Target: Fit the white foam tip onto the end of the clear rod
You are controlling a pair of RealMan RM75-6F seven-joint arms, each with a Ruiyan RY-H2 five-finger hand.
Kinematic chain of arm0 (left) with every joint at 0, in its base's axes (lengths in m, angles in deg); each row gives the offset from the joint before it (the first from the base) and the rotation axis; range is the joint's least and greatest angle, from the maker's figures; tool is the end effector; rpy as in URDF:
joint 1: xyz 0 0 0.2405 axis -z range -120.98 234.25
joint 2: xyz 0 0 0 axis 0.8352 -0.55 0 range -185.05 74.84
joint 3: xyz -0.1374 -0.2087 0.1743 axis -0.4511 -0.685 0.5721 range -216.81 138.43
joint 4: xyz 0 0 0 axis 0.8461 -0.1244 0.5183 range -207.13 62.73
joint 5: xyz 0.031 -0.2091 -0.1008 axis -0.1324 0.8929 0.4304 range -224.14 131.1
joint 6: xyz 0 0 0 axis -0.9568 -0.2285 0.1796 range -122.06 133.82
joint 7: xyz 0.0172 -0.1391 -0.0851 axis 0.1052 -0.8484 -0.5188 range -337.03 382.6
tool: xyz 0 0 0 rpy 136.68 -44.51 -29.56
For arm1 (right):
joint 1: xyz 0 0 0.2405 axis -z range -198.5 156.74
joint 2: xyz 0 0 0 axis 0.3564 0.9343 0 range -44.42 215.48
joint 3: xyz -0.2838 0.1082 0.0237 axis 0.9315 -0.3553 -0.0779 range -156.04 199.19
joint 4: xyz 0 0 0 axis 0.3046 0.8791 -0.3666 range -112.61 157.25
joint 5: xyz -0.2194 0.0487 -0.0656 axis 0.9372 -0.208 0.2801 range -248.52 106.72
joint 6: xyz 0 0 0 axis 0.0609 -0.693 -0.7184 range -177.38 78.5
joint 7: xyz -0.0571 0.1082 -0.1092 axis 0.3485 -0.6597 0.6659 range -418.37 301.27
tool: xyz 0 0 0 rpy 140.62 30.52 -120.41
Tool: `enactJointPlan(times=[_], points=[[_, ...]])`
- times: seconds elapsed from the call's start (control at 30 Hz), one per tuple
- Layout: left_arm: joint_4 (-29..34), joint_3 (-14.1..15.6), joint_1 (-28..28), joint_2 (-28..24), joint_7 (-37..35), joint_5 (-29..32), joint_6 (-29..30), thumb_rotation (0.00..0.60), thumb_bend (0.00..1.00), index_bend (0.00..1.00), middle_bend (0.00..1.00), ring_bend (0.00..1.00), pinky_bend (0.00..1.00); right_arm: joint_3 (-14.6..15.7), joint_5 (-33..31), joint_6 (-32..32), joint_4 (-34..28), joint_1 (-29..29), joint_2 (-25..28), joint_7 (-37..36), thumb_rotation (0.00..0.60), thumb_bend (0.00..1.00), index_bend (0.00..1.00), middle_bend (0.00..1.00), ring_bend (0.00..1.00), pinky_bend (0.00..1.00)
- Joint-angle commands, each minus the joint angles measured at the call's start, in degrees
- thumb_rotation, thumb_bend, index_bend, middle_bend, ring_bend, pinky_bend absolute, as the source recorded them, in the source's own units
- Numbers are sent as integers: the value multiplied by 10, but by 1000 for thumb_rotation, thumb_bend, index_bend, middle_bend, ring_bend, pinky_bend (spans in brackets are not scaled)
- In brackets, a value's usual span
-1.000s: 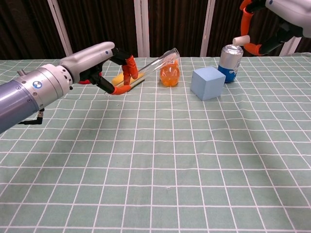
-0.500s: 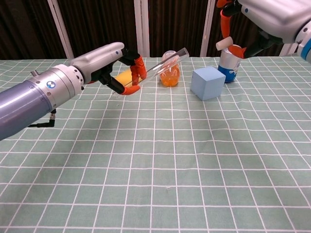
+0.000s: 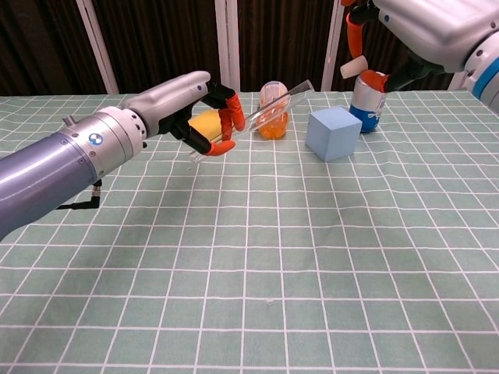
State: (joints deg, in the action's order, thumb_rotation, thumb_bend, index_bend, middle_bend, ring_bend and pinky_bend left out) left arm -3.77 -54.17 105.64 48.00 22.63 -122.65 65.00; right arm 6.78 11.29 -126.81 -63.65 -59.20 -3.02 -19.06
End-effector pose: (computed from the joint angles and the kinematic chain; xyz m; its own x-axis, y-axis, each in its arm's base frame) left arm -0.0990 0.4268 -0.0947 0.1847 0.1878 0.9647 0.8638 -0.4992 -0.0682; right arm -0.1377 -0.3914 0.0308 0.5712 0.3695 0.7329 -0.6527 -0.3370 0.6785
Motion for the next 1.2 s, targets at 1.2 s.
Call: enactJointPlan(times=[1.2], points=[[2,-23,15,48,56,42,6,600,819,484,533,125,4,7,3,-9,8,7,-24,0,600,425,589,188,0,0]])
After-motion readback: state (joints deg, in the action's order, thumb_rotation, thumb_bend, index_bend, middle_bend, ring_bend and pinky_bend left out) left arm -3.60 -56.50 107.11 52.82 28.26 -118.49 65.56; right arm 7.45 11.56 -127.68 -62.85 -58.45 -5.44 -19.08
